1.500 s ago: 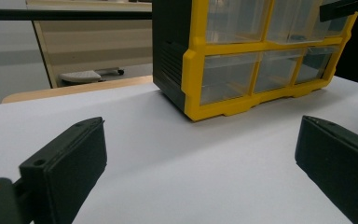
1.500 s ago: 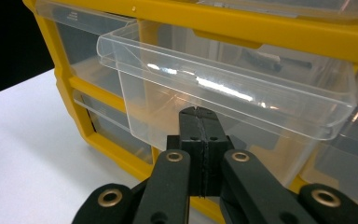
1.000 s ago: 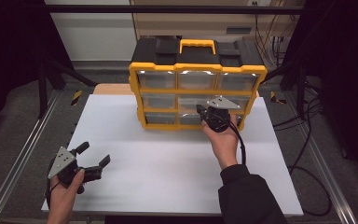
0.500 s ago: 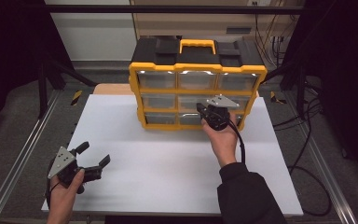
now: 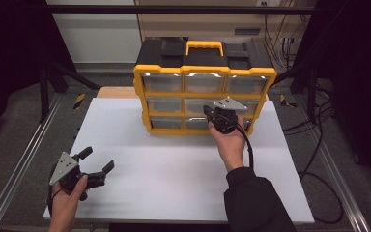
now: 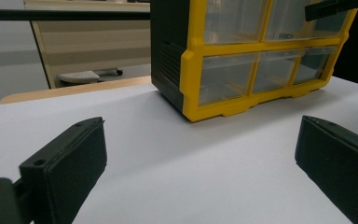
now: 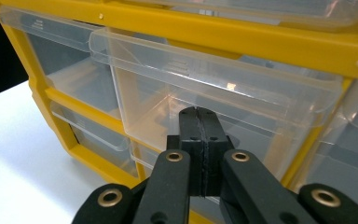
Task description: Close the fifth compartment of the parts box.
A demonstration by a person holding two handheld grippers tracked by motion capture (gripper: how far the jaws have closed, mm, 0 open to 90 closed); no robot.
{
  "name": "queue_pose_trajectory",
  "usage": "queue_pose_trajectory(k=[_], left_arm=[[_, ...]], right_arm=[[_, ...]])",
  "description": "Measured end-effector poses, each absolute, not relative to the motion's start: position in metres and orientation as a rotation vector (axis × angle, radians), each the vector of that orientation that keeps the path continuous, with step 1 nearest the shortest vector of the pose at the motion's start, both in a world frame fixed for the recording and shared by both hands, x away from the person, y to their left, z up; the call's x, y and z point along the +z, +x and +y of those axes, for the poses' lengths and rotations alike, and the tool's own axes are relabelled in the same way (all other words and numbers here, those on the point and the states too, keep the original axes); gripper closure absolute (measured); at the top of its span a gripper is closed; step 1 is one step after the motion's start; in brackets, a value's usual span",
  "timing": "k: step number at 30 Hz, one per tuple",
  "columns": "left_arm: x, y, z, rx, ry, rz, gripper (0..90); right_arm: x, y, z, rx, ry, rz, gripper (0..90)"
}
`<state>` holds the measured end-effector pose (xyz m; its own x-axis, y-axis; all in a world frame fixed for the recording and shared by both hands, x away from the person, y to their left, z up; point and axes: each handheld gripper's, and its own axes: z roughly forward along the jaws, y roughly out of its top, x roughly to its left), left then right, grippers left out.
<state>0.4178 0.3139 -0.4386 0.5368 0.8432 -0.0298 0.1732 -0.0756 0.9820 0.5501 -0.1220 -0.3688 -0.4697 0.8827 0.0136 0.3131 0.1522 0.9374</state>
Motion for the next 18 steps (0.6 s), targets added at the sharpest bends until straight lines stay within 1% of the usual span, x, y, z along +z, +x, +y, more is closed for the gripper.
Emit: queue_pose_trajectory(k=[18], left_arm=[[-0.4387,0.4180,0.3140,0.693,1.575,0.892,1.7]], right_arm=[[-0.3677,0.5532,-0.1217,1.307,1.142,1.871,90.0]])
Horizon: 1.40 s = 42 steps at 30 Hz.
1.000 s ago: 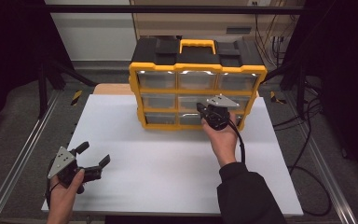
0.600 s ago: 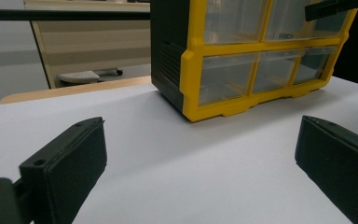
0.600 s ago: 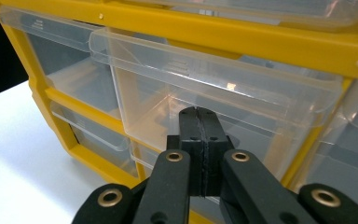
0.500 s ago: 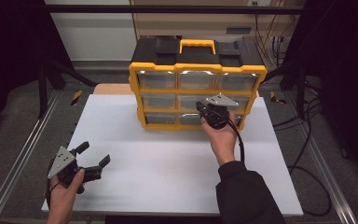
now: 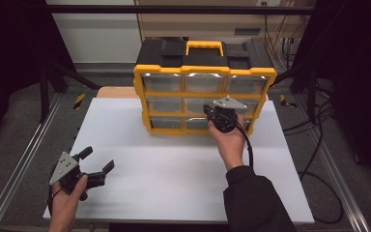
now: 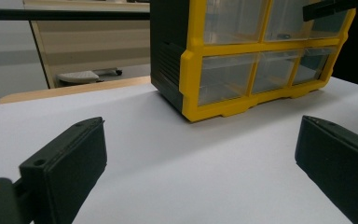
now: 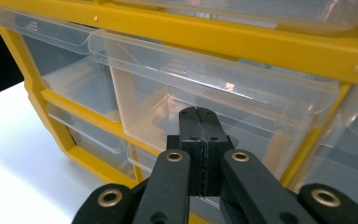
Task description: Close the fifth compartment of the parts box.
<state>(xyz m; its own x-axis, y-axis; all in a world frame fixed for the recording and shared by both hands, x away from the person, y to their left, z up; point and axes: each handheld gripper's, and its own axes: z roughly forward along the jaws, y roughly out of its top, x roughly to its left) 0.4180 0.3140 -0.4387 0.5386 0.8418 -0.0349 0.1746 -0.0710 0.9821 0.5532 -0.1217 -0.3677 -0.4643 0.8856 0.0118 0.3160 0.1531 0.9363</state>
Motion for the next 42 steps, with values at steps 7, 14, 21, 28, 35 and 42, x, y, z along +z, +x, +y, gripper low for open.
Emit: queue_pose_trajectory(k=[7,14,21,28,35,42], left_arm=[[-0.439,0.418,0.314,0.691,1.574,0.892,1.7],[-0.439,0.419,0.313,0.688,1.575,0.892,1.7],[-0.439,0.420,0.315,0.687,1.567,0.899,1.7],[-0.439,0.420,0.316,0.688,1.564,0.903,1.7],[-0.440,0.420,0.317,0.685,1.559,0.910,1.7],[-0.439,0.421,0.316,0.688,1.562,0.910,1.7]], right_arm=[[-0.368,0.555,-0.121,1.306,1.144,1.867,90.0],[-0.368,0.556,-0.121,1.305,1.147,1.869,90.0],[-0.368,0.560,-0.121,1.303,1.150,1.866,90.0],[-0.368,0.563,-0.120,1.300,1.158,1.870,90.0],[-0.365,0.564,-0.119,1.305,1.158,1.875,90.0],[-0.363,0.564,-0.118,1.304,1.148,1.872,90.0]])
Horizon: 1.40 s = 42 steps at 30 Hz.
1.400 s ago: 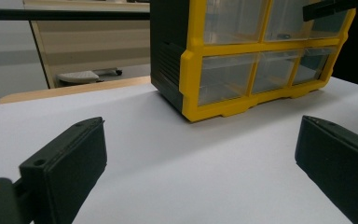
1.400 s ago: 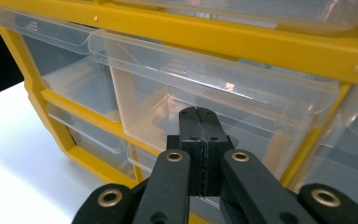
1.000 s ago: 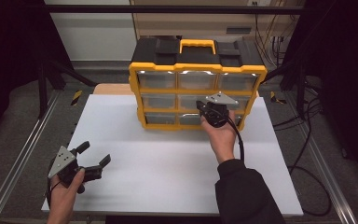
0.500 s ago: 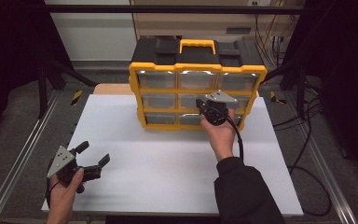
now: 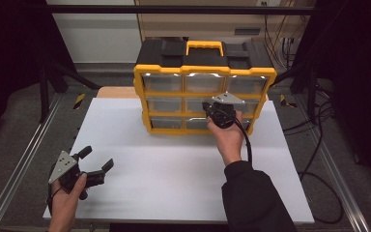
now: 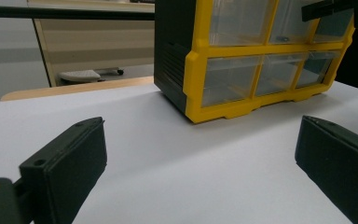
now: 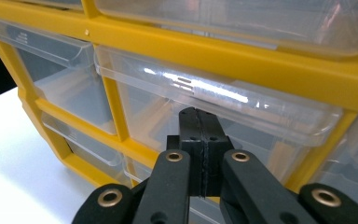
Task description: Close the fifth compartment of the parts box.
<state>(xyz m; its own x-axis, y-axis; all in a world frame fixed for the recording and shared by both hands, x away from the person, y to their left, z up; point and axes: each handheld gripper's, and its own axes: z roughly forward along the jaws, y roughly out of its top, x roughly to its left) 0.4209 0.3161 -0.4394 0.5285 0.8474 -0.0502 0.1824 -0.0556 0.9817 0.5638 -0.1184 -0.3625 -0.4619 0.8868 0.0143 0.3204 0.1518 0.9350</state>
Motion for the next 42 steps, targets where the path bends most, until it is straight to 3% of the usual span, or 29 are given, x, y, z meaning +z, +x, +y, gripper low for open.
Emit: queue_pose_trajectory(k=[32,37,42], left_arm=[[-0.439,0.419,0.315,0.698,1.574,0.900,1.7],[-0.439,0.419,0.314,0.698,1.574,0.899,1.7],[-0.439,0.419,0.314,0.696,1.575,0.899,1.7]], right_arm=[[-0.354,0.540,-0.116,1.348,1.069,1.890,89.9],[-0.351,0.532,-0.112,1.364,1.014,1.931,79.7],[-0.347,0.526,-0.109,1.387,1.011,1.911,58.7]])
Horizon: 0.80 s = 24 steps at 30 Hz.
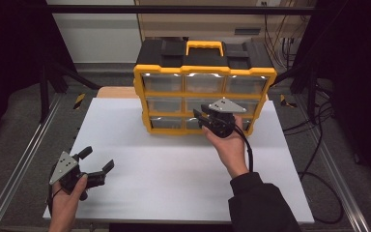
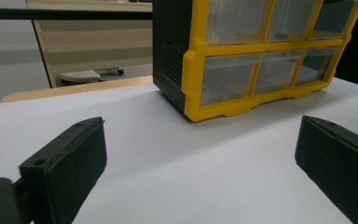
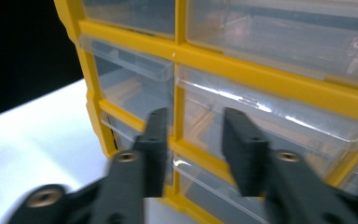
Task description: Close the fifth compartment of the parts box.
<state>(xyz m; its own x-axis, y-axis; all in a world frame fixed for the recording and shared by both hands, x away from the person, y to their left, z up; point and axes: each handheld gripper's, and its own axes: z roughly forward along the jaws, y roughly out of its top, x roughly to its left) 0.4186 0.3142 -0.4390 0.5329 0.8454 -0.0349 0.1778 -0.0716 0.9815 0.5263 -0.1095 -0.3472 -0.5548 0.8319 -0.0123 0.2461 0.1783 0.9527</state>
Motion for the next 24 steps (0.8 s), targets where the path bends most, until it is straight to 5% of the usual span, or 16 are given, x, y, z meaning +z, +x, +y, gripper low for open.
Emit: queue_pose_trajectory(k=[17,24], left_arm=[[-0.440,0.419,0.314,0.697,1.572,0.904,1.7],[-0.439,0.419,0.315,0.698,1.573,0.905,1.7]], right_arm=[[-0.336,0.516,-0.100,1.441,0.951,1.912,8.3],[-0.334,0.515,-0.100,1.460,0.948,1.902,7.0]])
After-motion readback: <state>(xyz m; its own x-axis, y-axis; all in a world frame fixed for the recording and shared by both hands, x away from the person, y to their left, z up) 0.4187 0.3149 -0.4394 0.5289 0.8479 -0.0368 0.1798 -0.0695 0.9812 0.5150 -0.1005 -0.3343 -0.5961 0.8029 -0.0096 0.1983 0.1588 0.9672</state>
